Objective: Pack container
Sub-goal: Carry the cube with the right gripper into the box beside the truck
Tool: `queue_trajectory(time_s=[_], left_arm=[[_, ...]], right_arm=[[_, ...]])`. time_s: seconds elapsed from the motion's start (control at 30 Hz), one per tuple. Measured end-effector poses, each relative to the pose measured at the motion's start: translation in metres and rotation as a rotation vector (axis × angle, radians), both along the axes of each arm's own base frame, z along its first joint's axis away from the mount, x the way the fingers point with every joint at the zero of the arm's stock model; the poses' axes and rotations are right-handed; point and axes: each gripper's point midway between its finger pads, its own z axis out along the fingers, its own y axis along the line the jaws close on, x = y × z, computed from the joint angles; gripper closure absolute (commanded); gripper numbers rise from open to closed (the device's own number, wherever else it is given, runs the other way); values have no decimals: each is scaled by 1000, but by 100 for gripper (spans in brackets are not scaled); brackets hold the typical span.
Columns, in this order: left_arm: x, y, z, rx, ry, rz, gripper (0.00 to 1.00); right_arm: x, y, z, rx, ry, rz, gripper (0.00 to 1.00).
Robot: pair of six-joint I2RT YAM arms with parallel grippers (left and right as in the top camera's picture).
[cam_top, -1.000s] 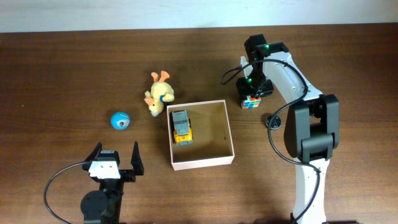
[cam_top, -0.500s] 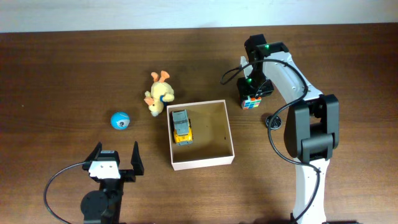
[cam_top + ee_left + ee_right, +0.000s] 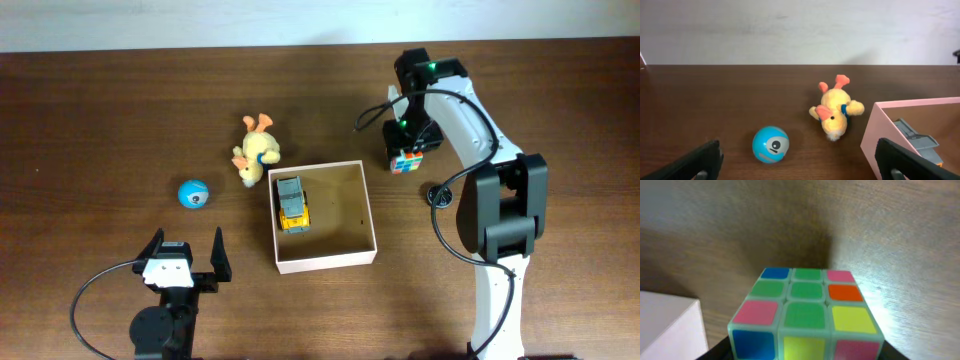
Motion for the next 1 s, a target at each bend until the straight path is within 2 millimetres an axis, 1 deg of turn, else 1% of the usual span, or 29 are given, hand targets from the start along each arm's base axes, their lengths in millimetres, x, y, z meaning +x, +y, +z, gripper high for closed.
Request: queue_trajectory(time_s=[0.13, 0.27, 0.43, 0.53, 0.6, 0.7, 1.0], left_arm=[[0, 0, 0, 0, 0, 0, 1], [0, 0, 0, 0, 0, 0, 1], [0, 0, 0, 0, 0, 0, 1], [0, 0, 0, 0, 0, 0, 1], [0, 0, 0, 0, 0, 0, 1], [0, 0, 0, 0, 0, 0, 1], [0, 0, 0, 0, 0, 0, 1]], right_arm=[[7, 1, 26, 5, -29, 0, 46], [12, 2, 58, 13, -69, 0, 46], [15, 6, 99, 27, -126, 6, 46], [13, 13, 119, 35, -155, 19, 46], [11, 21, 129, 47, -173, 37, 45], [3, 42, 139, 66, -182, 81, 46], [-33, 114, 141, 93, -149, 241, 45]])
